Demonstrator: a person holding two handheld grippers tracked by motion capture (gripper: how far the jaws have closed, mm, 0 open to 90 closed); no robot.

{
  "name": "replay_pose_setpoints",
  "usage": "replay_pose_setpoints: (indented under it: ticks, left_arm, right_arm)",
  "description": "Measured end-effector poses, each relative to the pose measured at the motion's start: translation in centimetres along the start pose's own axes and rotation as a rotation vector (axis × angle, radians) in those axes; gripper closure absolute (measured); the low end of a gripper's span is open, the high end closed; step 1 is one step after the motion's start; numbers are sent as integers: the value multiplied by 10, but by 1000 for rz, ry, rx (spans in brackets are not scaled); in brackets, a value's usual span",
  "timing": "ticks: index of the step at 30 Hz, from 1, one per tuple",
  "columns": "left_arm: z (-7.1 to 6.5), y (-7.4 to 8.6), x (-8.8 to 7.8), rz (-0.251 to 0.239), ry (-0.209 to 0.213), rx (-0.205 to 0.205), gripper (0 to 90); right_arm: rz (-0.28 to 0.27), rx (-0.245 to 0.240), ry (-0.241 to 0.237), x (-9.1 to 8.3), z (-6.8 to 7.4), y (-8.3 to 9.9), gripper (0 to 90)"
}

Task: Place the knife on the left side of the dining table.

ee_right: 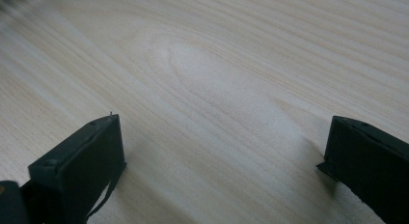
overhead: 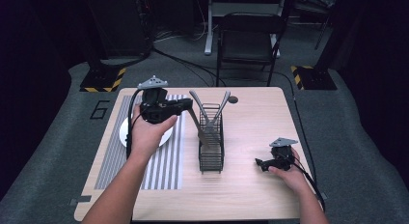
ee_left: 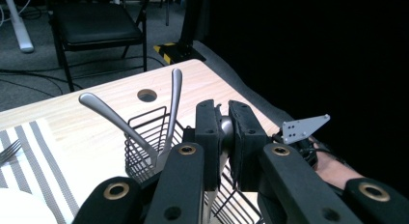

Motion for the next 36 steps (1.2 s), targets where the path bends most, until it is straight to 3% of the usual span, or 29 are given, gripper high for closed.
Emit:
replay_pose_setpoints:
  ticks: [6,19,30,36]
  left_arm:
    - [2,-9,-13,-30,11,2,834]
    - [11,-22,-43,-82,-17,1,834]
    - [30,-10,-46,-70,-57,-27,834]
    - [47,8,-40,-48,-84,-63,834]
  right_arm:
    - [0,0,0,0,0,0,0]
    - [2,2,-3,0,0,0,0]
    - [2,2,-3,0,0,0,0]
    - [-1,1,0,0,0,0,0]
Point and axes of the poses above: each handheld gripper's, and its own axes: x roughly forward along the jaws, y roughly out of its underside, z roughly to its left, the point moved 5 cm from there along x, roughly forward along the jaws, and after that the axes turned 3 degrees about -x, right-handed, at the moved point
